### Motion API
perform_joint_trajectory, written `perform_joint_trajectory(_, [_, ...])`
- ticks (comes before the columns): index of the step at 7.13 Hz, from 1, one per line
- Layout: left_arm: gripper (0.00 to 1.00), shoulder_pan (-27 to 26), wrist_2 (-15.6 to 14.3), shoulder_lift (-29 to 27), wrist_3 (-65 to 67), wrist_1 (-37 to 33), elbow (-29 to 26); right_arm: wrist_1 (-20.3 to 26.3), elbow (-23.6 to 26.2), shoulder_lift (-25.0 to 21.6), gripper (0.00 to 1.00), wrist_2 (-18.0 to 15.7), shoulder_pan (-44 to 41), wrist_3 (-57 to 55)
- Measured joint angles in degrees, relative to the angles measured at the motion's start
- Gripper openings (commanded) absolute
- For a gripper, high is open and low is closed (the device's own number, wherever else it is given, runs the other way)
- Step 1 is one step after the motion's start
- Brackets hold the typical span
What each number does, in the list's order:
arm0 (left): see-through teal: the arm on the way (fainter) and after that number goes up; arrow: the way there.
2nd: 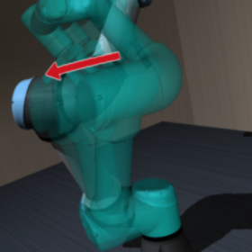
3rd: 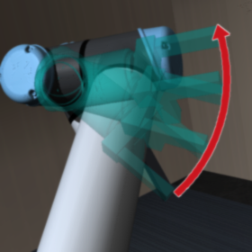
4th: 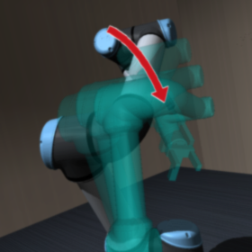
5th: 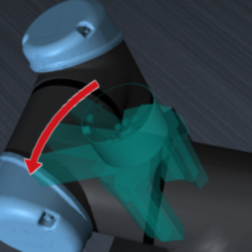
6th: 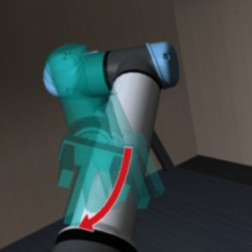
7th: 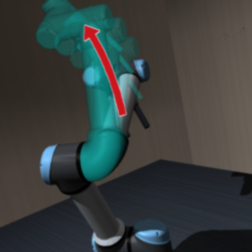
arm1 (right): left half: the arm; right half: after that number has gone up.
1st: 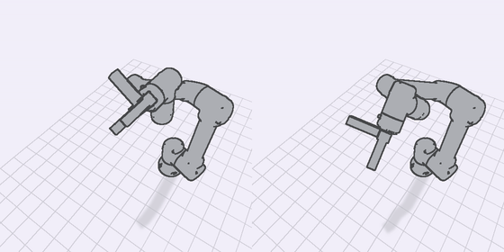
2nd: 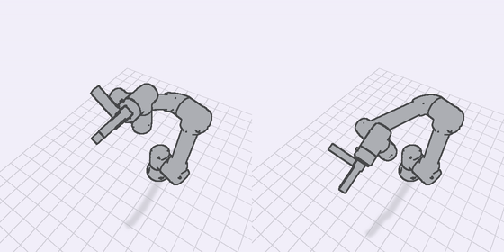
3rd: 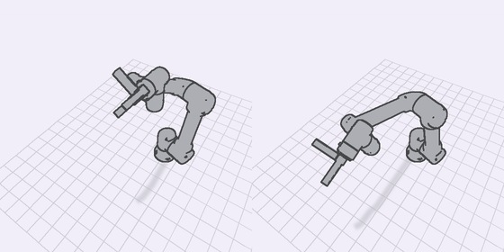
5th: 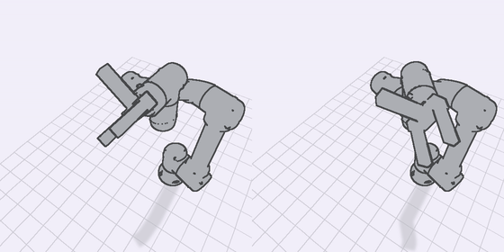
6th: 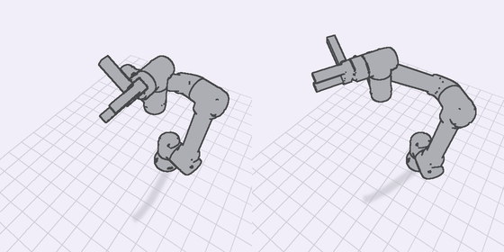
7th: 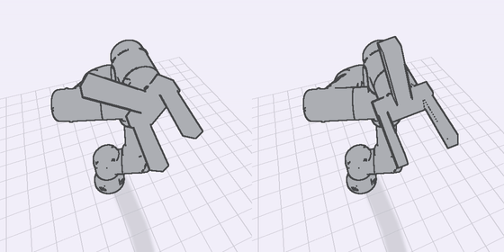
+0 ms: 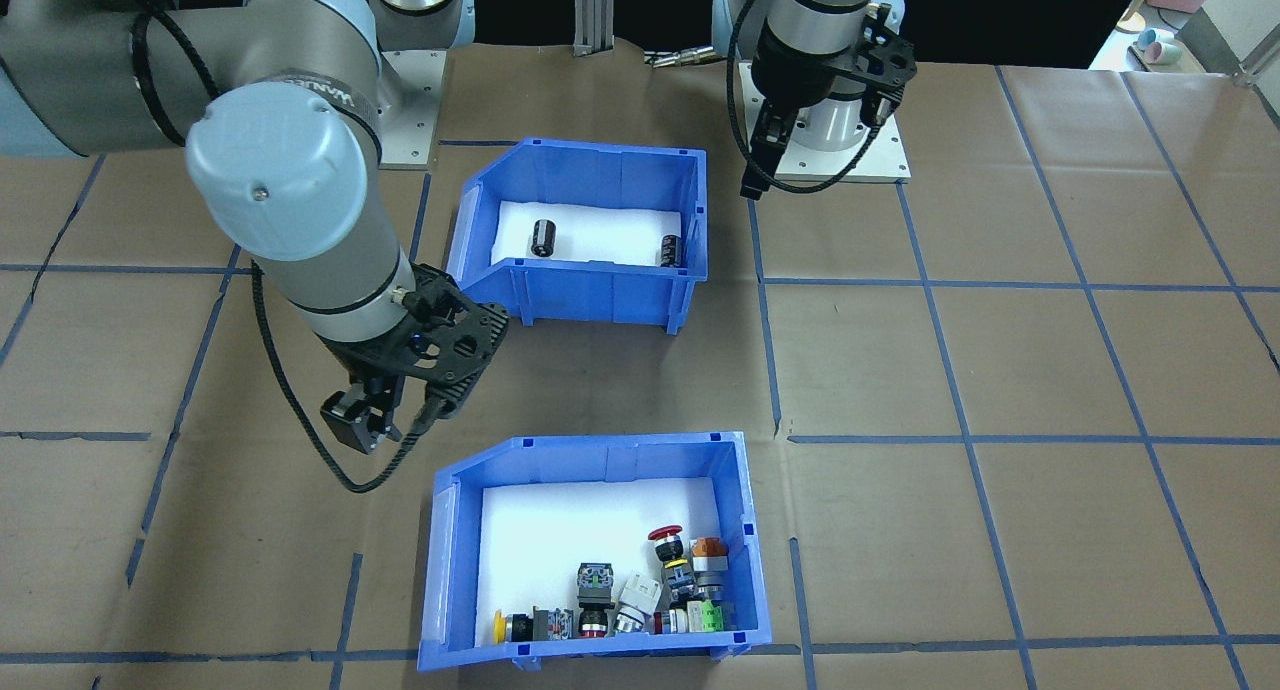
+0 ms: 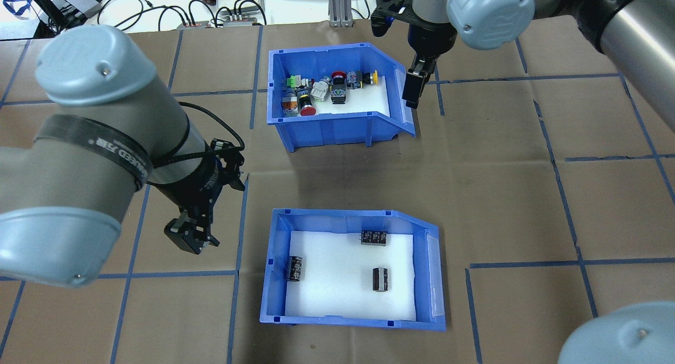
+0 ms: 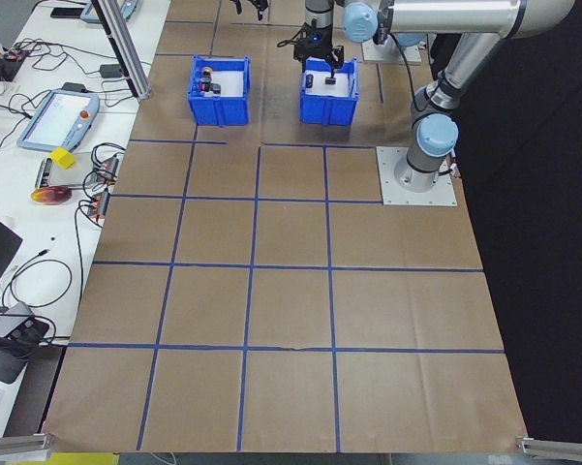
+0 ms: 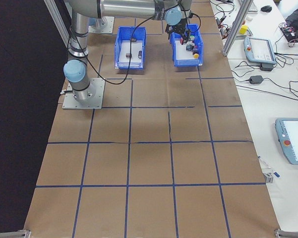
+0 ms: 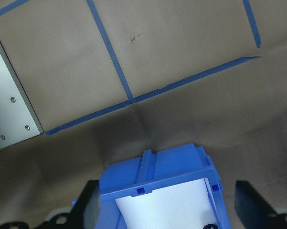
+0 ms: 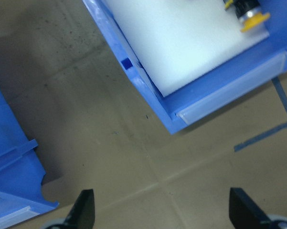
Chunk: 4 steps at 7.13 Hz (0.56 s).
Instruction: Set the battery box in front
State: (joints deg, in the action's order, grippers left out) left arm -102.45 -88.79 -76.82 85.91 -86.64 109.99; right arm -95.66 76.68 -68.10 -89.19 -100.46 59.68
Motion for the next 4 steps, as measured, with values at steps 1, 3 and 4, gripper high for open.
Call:
perform_joint_trajectory(1, [0.98, -4.18, 0.04, 1.13, 7.14, 0.27, 1.58, -0.07, -0.77, 0.97, 1.0, -0.08, -2.41, 4.26])
perform_joint_trajectory(3, [0.98, -9.39, 1.12, 4.75, 16.5, 2.66, 7.99, -2.22, -1.19, 2.02, 1.0, 0.08, -6.42, 11.31])
perform_joint_trajectory(4, [0.98, -11.29, 3.11, 7.11, 20.79, 5.46, 11.65, -4.03, -1.21, 2.46, 1.0, 0.13, -8.43, 14.08])
